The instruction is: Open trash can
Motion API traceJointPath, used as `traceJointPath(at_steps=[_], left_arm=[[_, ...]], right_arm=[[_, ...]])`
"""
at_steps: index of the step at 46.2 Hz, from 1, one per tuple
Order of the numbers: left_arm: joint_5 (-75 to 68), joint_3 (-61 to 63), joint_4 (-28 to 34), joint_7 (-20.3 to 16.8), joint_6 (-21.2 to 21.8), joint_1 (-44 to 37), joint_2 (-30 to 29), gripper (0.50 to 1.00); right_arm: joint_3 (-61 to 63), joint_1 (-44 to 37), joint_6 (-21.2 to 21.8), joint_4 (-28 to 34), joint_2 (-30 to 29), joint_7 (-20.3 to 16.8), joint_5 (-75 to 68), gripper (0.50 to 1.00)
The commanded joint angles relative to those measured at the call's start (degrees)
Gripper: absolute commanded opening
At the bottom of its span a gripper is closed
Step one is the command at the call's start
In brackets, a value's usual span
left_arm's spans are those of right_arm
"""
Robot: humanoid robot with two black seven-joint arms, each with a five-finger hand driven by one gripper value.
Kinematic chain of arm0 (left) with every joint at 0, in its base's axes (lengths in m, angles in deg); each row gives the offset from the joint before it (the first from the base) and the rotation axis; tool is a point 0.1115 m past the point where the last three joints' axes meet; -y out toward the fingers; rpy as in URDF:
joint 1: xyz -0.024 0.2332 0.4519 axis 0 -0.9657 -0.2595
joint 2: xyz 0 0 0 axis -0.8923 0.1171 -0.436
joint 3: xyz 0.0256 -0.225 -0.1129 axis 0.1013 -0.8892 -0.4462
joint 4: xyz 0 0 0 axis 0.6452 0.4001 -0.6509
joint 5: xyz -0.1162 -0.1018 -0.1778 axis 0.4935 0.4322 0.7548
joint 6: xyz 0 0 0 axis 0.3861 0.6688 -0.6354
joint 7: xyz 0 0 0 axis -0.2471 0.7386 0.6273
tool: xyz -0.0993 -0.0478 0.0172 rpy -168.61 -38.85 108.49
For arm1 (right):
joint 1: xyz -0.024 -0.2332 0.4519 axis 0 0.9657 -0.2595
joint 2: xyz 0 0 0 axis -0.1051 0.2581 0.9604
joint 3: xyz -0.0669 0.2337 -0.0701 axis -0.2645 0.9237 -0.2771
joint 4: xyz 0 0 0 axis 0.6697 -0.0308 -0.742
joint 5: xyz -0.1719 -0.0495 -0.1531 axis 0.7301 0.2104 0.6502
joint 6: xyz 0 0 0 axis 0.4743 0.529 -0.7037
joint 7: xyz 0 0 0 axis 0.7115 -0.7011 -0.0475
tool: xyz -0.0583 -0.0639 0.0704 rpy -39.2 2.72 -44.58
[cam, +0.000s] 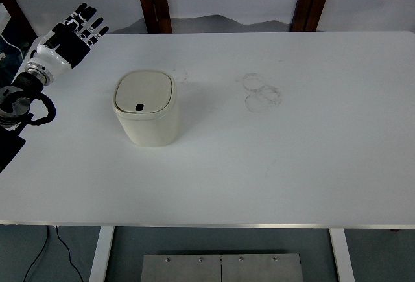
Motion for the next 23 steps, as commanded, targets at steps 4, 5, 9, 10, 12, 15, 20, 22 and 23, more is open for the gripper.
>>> traceJointPath(at_steps=[4, 5, 9, 10, 12, 15, 20, 22, 23], left_arm=[[-0.2, 0.2, -0.3, 0.3, 2.8, 2.5, -0.3, 1.0], [-0.3, 0.3, -0.4, 0.4, 2.9, 2.8, -0.3, 1.0], [-0.3, 0.4, -0.5, 0.7, 2.9, 4.1, -0.6, 1.0], [-0.3, 0.4, -0.5, 0.8, 3.0, 4.5, -0.7, 1.0], [-0.3, 0.4, -0.5, 0.9, 3.0, 5.1, -0.9, 1.0], [-0.3, 0.5, -1.0, 1.0, 3.5, 5.5, -1.1, 1.0], [-0.3, 0.7, -6.2, 1.1, 6.4, 5.3, -3.2, 1.0], [-0.3, 0.8, -9.9, 1.1, 7.8, 4.8, -4.6, 1.0], [-0.3, 0.9, -11.7, 1.1, 8.9, 4.6, -5.3, 1.0]], right_arm=[[0.0, 0.0, 0.0, 0.0, 0.0, 0.1, 0.0, 0.995], [0.0, -0.1, 0.0, 0.0, 0.0, 0.1, 0.0, 0.995], [0.1, -0.1, 0.0, 0.0, 0.0, 0.1, 0.0, 0.995], [0.1, -0.1, 0.0, 0.0, 0.0, 0.1, 0.0, 0.995], [0.1, -0.1, 0.0, 0.0, 0.0, 0.1, 0.0, 0.995], [0.1, -0.1, 0.0, 0.1, 0.0, 0.1, 0.0, 0.995], [0.0, 0.0, 0.0, 0.0, 0.0, 0.1, 0.0, 0.995], [0.0, -0.1, 0.0, 0.0, 0.0, 0.1, 0.0, 0.995], [0.0, -0.1, 0.0, 0.0, 0.0, 0.1, 0.0, 0.995]])
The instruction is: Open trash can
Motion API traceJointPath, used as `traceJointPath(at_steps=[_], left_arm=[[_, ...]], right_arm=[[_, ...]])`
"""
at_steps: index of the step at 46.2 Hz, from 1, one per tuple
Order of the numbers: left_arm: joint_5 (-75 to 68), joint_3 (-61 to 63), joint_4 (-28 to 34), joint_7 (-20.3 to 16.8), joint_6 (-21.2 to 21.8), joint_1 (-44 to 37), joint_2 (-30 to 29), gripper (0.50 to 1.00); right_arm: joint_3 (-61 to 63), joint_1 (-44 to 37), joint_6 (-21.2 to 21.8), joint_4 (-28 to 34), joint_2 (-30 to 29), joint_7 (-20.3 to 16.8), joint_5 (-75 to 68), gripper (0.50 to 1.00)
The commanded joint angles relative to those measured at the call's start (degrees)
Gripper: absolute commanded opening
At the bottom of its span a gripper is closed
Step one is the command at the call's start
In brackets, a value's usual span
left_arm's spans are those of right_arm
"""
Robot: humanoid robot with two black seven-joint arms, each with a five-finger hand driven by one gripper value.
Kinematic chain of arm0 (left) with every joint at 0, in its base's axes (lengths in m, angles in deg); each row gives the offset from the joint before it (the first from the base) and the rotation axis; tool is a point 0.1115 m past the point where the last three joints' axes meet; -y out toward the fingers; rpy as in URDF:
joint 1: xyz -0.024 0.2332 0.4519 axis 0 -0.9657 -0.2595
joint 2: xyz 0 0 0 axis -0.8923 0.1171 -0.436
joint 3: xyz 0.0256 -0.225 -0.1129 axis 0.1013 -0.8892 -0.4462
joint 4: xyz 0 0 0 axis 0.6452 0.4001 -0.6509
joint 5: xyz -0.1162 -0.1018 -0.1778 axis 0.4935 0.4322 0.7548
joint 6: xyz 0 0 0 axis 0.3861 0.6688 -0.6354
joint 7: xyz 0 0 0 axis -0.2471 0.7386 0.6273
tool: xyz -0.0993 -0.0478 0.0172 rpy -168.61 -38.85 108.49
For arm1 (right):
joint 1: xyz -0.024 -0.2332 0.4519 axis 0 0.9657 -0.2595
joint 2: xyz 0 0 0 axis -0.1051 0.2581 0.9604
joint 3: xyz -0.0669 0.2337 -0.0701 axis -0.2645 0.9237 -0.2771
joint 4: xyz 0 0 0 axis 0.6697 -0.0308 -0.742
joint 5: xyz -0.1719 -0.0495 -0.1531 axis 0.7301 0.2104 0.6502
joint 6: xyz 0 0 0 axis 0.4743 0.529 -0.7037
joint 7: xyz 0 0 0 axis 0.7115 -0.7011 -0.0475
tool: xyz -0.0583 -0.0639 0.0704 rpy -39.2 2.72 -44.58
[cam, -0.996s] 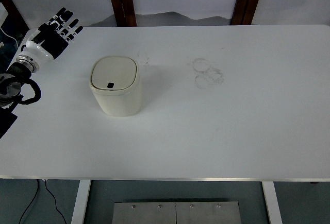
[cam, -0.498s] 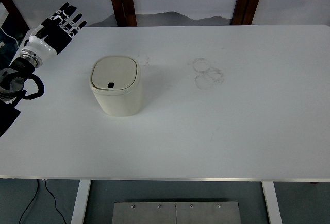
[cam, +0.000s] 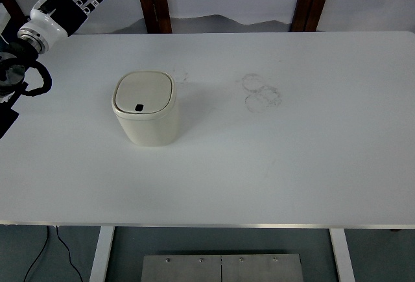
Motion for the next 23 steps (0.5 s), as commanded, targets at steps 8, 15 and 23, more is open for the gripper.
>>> traceJointPath(at_steps=[8, 15, 23], left_arm=[[0.0, 0.3, -14.9, 0.0, 8.3, -1.9, -5.7, 1.0], [0.0, 2.3, -18.7, 0.0, 9.4, -1.6, -8.8, 1.0], [-0.1, 9.1, -24.8, 0.0, 11.3, 0.5, -13.2, 1.0]], right_arm=[[0.0, -0.1, 0.0, 0.0, 0.0, 0.0, 0.0, 0.995], [0.0, -0.1, 0.0, 0.0, 0.0, 0.0, 0.0, 0.995], [0.0, -0.1, 0.0, 0.0, 0.0, 0.0, 0.0, 0.995]])
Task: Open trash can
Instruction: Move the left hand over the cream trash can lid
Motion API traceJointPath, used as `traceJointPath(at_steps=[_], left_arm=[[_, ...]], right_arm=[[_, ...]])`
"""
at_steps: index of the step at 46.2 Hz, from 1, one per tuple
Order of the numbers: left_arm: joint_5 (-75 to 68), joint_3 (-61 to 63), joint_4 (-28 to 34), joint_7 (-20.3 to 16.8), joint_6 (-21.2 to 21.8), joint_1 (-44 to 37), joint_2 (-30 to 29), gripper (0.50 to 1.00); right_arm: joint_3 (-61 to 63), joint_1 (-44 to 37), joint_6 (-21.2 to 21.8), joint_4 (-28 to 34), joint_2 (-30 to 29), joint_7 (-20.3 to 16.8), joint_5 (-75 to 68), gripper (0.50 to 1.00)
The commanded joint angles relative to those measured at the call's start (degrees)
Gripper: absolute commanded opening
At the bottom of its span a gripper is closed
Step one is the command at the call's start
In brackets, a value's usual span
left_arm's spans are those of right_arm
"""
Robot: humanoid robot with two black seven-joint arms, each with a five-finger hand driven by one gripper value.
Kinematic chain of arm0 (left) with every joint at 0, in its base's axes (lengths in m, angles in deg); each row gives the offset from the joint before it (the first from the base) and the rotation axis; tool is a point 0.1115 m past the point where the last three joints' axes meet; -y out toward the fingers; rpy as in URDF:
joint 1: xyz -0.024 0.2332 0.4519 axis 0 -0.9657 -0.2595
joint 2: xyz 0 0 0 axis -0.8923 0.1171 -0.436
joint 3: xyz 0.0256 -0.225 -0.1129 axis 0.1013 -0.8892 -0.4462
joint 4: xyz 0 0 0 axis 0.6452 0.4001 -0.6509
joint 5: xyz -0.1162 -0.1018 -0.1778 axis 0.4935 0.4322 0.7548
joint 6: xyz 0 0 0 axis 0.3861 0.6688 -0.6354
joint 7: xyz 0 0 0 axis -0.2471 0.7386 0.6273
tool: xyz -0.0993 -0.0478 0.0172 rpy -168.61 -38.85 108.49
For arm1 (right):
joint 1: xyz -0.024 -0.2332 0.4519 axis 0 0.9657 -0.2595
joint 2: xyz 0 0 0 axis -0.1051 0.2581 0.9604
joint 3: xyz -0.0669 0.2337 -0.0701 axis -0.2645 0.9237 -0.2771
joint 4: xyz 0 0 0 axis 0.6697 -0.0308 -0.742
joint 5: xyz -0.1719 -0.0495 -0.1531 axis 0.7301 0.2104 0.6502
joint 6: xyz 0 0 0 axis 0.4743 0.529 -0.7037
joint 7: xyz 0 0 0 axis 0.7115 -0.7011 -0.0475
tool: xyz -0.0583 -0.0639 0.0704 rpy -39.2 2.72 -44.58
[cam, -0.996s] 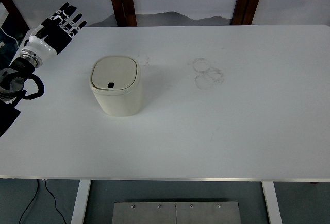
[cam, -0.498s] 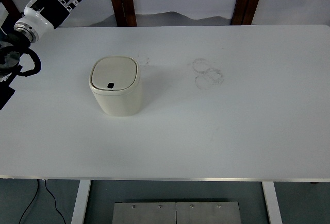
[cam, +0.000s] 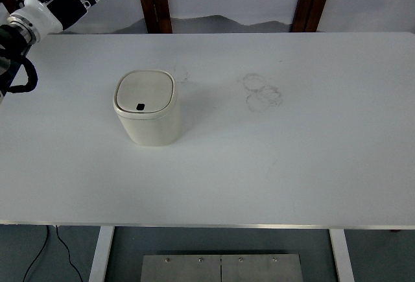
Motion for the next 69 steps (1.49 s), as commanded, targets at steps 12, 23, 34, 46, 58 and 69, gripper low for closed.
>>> traceJointPath(at_steps=[12, 23, 34, 46, 58, 69], left_arm=[[-0.1, 15.2, -8.4, 2.3, 0.0, 8.3, -6.8, 1.0], [-0.3, 28.4, -11.7, 3.5, -0.5, 18.2, -9.5, 1.0], [-0.8, 40.5, -15.4, 6.8, -1.6, 29.5, -10.5, 1.0], [-5.1, 51.6, -18.9, 7.2, -4.6, 39.0, -9.6, 1.0], [-8.8, 60.9, -23.0, 10.6, -8.5, 48.0, -7.9, 1.0], [-8.9, 71.2, -23.7, 12.3, -14.2, 57.4, -3.5, 1.0]], right_arm=[[0.0, -0.1, 0.0, 0.0, 0.0, 0.0, 0.0, 0.995], [0.0, -0.1, 0.0, 0.1, 0.0, 0.0, 0.0, 0.995], [-0.1, -0.1, 0.0, 0.1, 0.0, 0.0, 0.1, 0.995], [-0.1, -0.2, 0.0, 0.1, 0.0, 0.0, 0.3, 0.995], [-0.2, -0.2, 0.0, 0.1, 0.0, 0.0, 0.4, 0.995], [-0.2, -0.2, 0.0, 0.1, 0.0, 0.0, 0.4, 0.995]])
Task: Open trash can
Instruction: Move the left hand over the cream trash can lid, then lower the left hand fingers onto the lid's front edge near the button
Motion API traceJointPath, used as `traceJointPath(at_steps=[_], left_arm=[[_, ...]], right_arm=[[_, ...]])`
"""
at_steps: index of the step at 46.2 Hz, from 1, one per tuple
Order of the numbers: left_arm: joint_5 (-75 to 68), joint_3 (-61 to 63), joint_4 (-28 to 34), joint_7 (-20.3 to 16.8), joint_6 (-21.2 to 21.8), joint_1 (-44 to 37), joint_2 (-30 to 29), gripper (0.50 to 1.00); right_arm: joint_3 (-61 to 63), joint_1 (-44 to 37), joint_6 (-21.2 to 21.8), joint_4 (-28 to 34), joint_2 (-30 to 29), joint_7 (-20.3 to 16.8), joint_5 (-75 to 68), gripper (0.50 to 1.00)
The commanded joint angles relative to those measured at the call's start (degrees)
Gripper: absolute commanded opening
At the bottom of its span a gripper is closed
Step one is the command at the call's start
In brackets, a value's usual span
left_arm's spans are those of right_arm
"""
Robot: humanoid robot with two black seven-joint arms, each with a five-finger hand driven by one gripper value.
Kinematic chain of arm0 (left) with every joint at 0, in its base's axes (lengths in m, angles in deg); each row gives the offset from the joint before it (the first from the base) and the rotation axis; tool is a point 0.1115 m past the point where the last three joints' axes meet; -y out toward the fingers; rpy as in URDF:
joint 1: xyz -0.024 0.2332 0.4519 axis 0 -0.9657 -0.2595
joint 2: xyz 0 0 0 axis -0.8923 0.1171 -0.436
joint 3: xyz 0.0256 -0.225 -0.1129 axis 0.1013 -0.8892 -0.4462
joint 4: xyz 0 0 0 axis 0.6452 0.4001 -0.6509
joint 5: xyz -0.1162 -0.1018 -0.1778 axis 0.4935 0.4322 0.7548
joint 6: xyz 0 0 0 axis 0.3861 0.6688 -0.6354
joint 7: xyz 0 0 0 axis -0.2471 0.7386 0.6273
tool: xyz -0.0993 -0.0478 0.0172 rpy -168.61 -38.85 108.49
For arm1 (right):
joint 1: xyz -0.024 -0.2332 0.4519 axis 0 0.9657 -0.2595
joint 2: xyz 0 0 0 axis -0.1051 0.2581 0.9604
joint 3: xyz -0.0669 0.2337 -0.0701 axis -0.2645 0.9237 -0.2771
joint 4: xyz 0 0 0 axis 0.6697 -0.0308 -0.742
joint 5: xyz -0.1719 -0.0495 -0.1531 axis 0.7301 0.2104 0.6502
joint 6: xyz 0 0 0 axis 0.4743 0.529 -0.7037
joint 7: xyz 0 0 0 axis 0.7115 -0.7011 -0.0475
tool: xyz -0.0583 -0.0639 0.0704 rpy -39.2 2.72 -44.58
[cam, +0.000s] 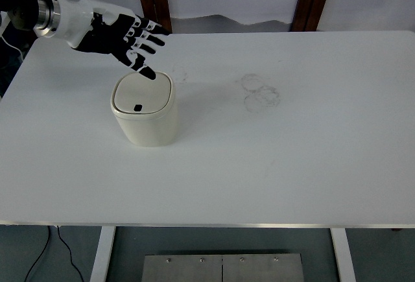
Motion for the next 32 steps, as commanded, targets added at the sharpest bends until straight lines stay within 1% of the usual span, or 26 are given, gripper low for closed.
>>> traceJointPath(at_steps=[1, 6, 10, 13, 24, 32], left_arm=[[0.0, 3.4, -0.1, 0.2, -2.2, 2.9, 1.6, 1.0], [-1.4, 7.4, -0.1, 0.2, -4.9, 5.9, 4.0, 1.0], [-2.2, 8.1, -0.1, 0.2, -5.7, 6.8, 4.7, 1.0], [-3.7, 8.3, -0.1, 0.2, -7.1, 7.5, 5.1, 1.0], [-8.7, 9.0, 0.0, 0.2, -8.7, 7.4, 5.2, 1.0], [-9.1, 9.7, 0.0, 0.2, -8.7, 7.0, 5.3, 1.0]], right_arm=[[0.0, 0.0, 0.0, 0.0, 0.0, 0.0, 0.0, 0.995], [0.0, 0.0, 0.0, 0.0, 0.0, 0.0, 0.0, 0.995], [0.0, 0.1, 0.0, 0.0, 0.0, 0.0, 0.0, 0.995], [0.0, 0.1, 0.0, 0.0, 0.0, 0.0, 0.0, 0.995], [-0.1, 0.0, 0.0, -0.1, 0.0, 0.0, 0.0, 0.995], [-0.1, 0.0, 0.0, 0.0, 0.0, 0.0, 0.0, 0.995]])
